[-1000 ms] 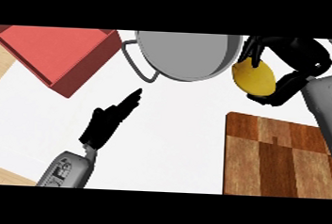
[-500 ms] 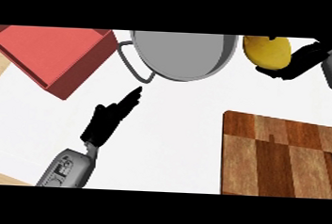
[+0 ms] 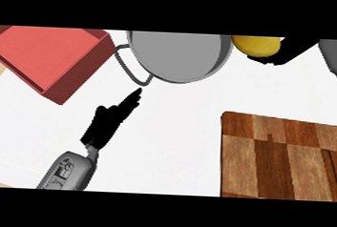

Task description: Pick the lemon from the cutting board and place it in the pot

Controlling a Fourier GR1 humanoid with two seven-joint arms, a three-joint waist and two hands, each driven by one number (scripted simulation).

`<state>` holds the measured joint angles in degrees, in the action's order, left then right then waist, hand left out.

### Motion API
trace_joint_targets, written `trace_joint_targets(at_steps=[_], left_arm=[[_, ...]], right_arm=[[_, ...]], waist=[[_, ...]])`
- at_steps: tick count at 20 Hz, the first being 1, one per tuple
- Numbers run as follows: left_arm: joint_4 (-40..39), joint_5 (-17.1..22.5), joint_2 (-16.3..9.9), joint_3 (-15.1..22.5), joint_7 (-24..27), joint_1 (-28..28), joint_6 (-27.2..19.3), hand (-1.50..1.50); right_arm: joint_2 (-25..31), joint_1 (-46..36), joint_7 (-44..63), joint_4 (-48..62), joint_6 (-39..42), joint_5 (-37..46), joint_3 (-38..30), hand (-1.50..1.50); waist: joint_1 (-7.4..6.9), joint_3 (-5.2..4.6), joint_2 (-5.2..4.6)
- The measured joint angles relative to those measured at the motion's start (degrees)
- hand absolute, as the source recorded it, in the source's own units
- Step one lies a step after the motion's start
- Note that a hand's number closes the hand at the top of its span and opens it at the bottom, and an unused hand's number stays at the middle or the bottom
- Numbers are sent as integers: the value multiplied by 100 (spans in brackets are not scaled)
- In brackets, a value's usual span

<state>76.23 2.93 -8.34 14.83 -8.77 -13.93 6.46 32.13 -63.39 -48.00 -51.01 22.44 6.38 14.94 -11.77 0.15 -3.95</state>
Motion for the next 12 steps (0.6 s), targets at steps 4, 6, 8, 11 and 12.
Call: trace_joint_targets(at_steps=[4,6,8,11,12], left_arm=[[-51,46,-18,-68,10,14,19,0],[-51,55,-60,-103,52,89,27,0],[-77,71,-74,-156,43,71,17,0],[-125,81,-126,-220,67,70,34,0],[-109,85,-114,-223,68,81,25,0]], right_arm=[[-200,-338,-248,324,-288,401,401,150],[-327,-496,-368,522,-453,621,590,150],[-481,-657,-494,715,-600,820,769,150],[-811,-906,-633,1011,-917,1174,1039,150],[-901,-965,-700,1099,-1108,1318,1113,150]], waist=[[86,-10,37],[128,-14,63],[204,-16,84],[245,-19,97],[267,-19,107]])
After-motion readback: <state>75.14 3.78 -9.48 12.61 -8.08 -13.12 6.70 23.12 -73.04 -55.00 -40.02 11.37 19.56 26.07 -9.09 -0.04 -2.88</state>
